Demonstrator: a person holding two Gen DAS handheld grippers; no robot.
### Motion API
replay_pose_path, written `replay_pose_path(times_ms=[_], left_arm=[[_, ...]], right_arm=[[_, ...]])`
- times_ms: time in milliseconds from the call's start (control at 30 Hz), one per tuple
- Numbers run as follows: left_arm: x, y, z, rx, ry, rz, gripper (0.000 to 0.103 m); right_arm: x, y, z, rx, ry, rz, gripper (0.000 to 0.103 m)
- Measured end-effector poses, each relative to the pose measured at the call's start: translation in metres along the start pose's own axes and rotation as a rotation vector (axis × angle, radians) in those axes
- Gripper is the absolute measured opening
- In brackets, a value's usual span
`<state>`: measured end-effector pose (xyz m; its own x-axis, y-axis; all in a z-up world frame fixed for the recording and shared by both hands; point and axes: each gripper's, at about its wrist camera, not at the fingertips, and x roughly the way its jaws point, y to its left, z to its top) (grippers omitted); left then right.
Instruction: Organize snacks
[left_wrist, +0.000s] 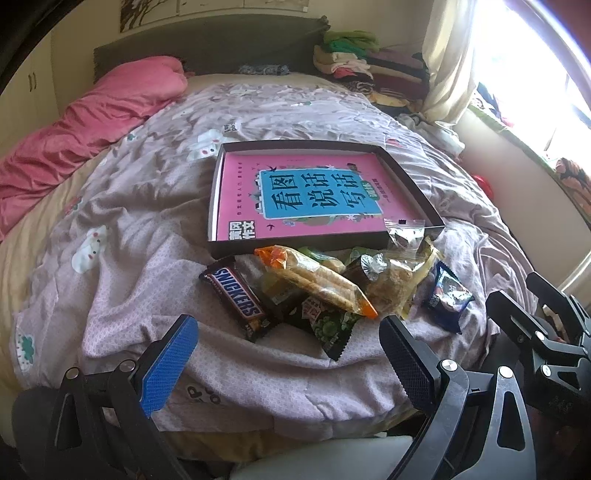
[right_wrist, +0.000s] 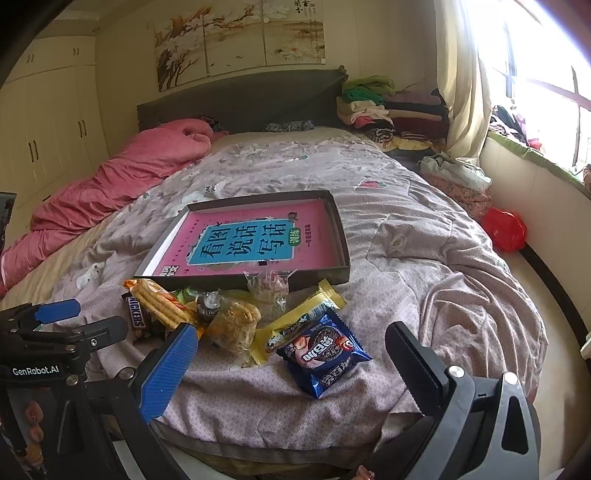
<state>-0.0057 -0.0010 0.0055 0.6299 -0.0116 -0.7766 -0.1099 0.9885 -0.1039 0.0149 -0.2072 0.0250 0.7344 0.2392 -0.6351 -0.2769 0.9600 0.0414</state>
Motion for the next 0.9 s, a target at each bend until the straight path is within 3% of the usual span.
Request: replay_pose_path(times_ms=[900], left_arm=[[-0.0011, -0.0012, -0.0011, 0.001, 0.001, 0.0, 0.098]], right_arm=[[-0.0023, -0.0042, -0.0004, 0.017, -0.007, -0.007, 0.102]])
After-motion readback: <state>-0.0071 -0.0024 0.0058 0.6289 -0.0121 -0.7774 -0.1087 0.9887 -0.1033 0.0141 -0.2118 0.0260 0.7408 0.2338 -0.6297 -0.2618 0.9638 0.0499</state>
